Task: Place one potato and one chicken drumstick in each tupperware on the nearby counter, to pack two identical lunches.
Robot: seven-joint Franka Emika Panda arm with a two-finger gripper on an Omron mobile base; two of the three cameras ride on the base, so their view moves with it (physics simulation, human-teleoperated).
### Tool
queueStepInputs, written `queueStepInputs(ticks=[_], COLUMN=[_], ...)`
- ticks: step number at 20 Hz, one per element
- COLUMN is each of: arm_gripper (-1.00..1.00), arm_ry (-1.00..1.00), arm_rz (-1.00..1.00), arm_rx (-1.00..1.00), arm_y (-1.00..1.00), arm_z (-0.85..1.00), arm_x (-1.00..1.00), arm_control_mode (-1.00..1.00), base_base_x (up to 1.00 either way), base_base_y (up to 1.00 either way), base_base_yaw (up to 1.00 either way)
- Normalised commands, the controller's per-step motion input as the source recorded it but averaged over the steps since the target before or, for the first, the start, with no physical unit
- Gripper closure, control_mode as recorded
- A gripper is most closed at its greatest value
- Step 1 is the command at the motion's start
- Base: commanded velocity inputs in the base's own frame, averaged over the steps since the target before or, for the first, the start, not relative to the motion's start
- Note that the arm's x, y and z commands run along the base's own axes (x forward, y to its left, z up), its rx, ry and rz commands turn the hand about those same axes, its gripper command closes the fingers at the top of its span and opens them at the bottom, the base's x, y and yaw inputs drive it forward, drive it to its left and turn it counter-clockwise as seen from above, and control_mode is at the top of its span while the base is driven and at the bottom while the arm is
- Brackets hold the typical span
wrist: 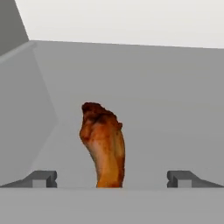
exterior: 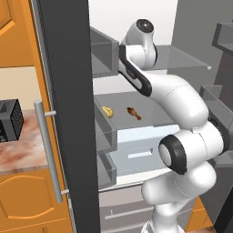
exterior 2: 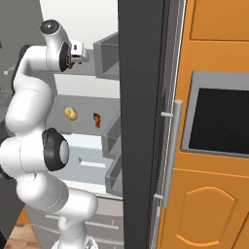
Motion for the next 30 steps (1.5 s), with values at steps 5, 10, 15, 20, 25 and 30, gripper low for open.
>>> queueStepInputs(ticks=[5,10,15,20,25,30], arm_gripper=[-1.0,-1.0,1.0,1.0,1.0,1.0], arm_ry=[-0.11,-0.08,0.0,0.0,0.02,0.0], arm_rz=[0.0,0.0,0.0,0.0,-0.02,-0.15], arm_rx=[-0.06,-0.05,-0.03,0.0,0.0,0.0], arm_y=[0.22,0.08,0.01,0.0,-0.11,-0.23], arm_z=[-0.3,-0.39,-0.32,-0.02,-0.05,-0.05], arm_x=[0.26,0.09,0.1,0.26,-0.18,-0.98], arm_control_mode=[-1.0,-1.0,-1.0,-1.0,-1.0,-1.0], base_base_x=[0.0,0.0,0.0,0.0,0.0,0.0], base_base_y=[0.0,0.0,0.0,0.0,0.0,0.0], base_base_yaw=[0.0,0.0,0.0,0.0,0.0,0.0])
